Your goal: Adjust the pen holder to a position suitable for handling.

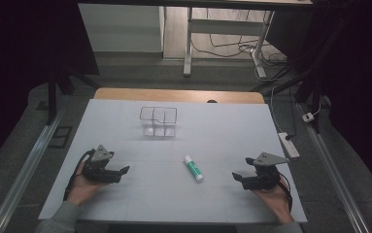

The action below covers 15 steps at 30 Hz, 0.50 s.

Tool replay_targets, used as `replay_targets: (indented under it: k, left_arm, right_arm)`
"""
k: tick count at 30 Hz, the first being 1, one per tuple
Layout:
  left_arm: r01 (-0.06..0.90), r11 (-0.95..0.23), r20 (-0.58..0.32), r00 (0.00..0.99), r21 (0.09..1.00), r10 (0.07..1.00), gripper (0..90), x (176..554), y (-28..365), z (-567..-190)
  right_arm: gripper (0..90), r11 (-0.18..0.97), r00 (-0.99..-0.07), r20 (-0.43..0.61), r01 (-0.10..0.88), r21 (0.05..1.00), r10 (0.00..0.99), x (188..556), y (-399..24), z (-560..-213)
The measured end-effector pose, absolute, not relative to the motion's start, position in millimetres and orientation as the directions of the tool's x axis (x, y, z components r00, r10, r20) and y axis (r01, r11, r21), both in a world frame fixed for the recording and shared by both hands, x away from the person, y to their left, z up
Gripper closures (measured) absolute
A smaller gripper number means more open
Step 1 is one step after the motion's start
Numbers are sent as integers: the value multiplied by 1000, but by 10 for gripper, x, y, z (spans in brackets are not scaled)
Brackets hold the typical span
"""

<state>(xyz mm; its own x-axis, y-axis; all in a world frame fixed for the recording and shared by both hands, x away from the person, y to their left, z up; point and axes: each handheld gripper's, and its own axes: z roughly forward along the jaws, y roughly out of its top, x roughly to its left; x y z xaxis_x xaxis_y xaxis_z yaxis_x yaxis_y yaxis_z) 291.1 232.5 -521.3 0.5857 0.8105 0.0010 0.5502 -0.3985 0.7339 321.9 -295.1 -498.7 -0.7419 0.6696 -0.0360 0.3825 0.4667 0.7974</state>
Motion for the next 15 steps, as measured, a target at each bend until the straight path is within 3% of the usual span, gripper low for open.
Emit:
replay_targets:
  k: [15]
  left_arm:
    - [547,-383,9,564,744,825,187,3120,2321,-5146]
  right_arm:
    - [184,470,-750,-34,379,797,661,3223,-2926,-5002]
